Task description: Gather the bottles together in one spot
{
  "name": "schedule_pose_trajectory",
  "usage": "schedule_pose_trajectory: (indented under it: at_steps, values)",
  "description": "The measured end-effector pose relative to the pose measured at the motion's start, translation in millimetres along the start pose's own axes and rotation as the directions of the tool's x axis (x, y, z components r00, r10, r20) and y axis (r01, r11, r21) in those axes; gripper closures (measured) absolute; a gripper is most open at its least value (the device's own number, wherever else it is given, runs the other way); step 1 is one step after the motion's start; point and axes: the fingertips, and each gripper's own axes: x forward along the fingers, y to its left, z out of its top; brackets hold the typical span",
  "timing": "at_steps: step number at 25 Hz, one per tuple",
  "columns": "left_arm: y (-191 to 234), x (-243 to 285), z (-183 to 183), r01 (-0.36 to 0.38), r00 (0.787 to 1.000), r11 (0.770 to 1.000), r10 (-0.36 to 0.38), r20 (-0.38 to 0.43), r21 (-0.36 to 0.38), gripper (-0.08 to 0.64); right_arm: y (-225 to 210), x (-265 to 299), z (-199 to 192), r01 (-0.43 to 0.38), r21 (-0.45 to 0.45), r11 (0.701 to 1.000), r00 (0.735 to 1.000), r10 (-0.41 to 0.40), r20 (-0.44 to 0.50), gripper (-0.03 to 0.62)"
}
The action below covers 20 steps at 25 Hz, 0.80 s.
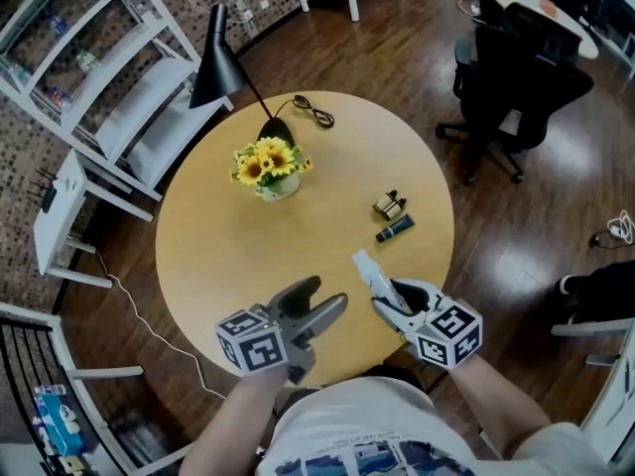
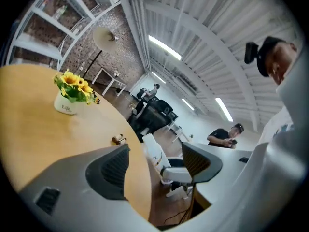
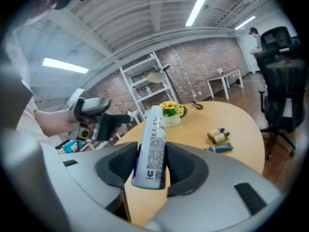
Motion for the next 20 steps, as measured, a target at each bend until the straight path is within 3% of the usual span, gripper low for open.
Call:
schedule_pose_trajectory:
  at_steps: [3, 7, 8, 9, 10, 12, 18, 20]
  values:
    - [-5, 12, 12, 0.075, 0.997, 0.992, -0.071, 0.038, -0.1, 0.239, 36, 0, 16, -0.071, -0.096, 0.993, 0.995, 0.077, 0.061, 0.391]
    - [-11, 13, 20, 0.155, 0.987, 0.966, -0.14, 0.085, -0.209, 0.239, 60, 4, 17, -0.121, -0.176, 0.977, 0.988, 0.136, 0.076, 0.391]
    - [-12, 13, 21, 0.162, 0.985, 0.963, -0.146, 0.087, -0.217, 0.254, 63, 6, 17, -0.125, -0.195, 0.973, 0.988, 0.141, 0.071, 0.391]
    - [-12, 13, 20, 0.163, 0.985, 0.962, -0.147, 0.087, -0.219, 0.315, 65, 7, 16, -0.127, -0.209, 0.97, 0.988, 0.143, 0.065, 0.391]
    - [-12, 13, 20, 0.159, 0.986, 0.963, -0.143, 0.086, -0.22, 0.383, 66, 9, 14, -0.128, -0.221, 0.967, 0.988, 0.145, 0.059, 0.39]
    - [-9, 11, 20, 0.149, 0.988, 0.967, -0.135, 0.081, -0.208, 0.426, 66, 14, 12, -0.131, -0.242, 0.961, 0.988, 0.146, 0.045, 0.39]
    - [-3, 1, 25, 0.108, 0.993, 0.989, -0.103, 0.052, -0.105, 0.433, 69, 31, 6, -0.137, -0.288, 0.948, 0.991, 0.134, -0.029, 0.385]
    - [5, -5, 34, 0.06, 0.996, 0.997, -0.057, 0.067, -0.042, 0.433, 64, 34, 4, -0.121, -0.31, 0.943, 0.993, 0.112, -0.047, 0.347]
